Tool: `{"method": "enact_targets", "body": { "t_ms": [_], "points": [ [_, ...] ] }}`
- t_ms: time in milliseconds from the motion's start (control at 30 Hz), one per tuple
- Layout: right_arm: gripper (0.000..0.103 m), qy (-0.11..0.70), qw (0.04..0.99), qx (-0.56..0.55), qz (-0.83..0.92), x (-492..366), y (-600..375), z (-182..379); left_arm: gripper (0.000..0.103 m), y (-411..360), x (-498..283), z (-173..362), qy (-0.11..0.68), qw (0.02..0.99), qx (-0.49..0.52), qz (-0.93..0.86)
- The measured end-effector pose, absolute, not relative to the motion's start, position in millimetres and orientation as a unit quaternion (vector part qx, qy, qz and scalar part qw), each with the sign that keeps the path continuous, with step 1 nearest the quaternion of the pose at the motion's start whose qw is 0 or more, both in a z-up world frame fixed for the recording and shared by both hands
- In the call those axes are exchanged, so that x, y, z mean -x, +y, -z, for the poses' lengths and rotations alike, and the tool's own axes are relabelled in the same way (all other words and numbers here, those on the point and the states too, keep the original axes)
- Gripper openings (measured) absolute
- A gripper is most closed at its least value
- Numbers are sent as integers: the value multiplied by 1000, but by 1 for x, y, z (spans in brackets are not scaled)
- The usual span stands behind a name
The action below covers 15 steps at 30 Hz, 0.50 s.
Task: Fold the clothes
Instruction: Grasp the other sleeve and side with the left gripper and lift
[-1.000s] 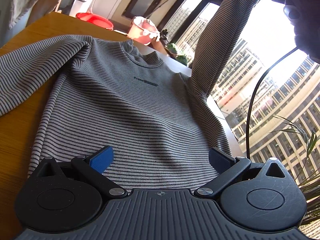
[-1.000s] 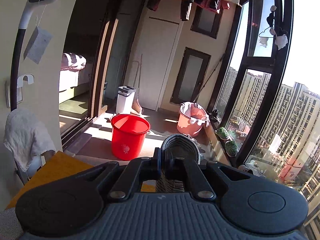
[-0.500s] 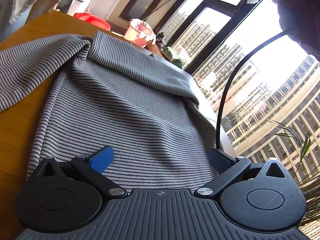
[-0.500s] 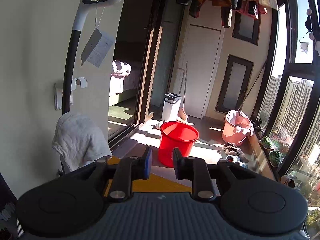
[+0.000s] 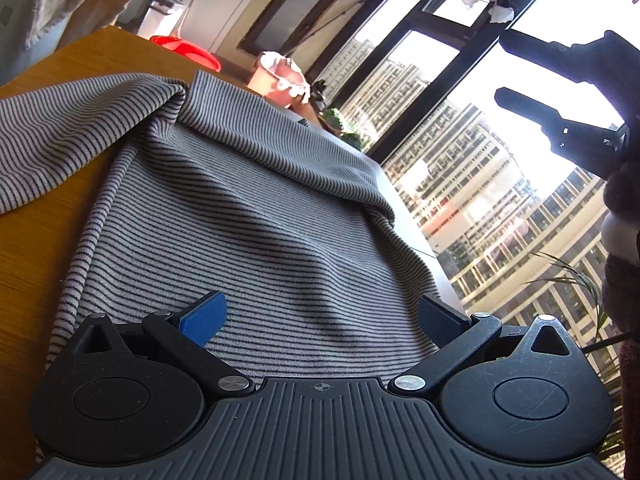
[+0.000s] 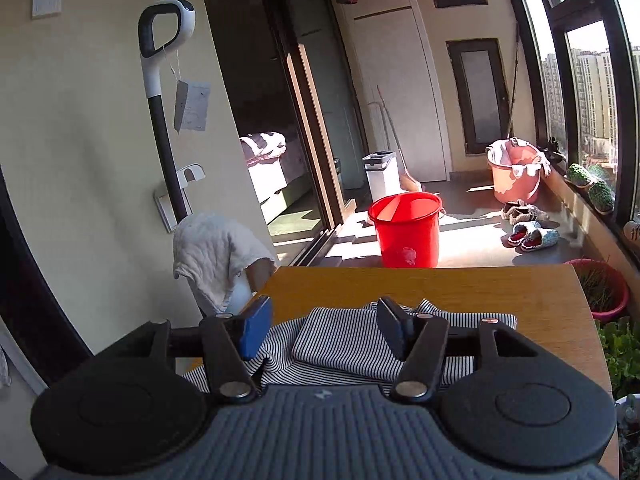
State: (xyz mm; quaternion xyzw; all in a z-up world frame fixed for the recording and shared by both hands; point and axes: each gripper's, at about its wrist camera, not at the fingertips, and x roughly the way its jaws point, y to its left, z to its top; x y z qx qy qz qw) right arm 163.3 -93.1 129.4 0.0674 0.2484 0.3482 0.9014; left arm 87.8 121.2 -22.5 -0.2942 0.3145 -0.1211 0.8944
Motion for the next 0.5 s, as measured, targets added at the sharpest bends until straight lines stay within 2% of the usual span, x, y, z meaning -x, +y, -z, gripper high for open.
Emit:
{"method": "enact_targets", "body": {
  "t_ms": [100,167,233,400,500],
  "points": [
    [66,254,874,-114,-398,-139,-102,-96,103,135,-72,9,310,899,295,95],
    [75,262,855,-153,-421,-125,-109,-72,103,153,-48,-10,283,922,259,41],
    [88,287,828,-196,-440,-115,-112,-46,103,174,-22,-29,259,939,222,-31],
    [89,401,753,-243,-461,-89,-83,22,103,245,20,-39,267,912,257,-177],
    [89,414,744,-210,-481,-70,-64,30,103,271,29,-34,286,894,280,-201]
  ]
}}
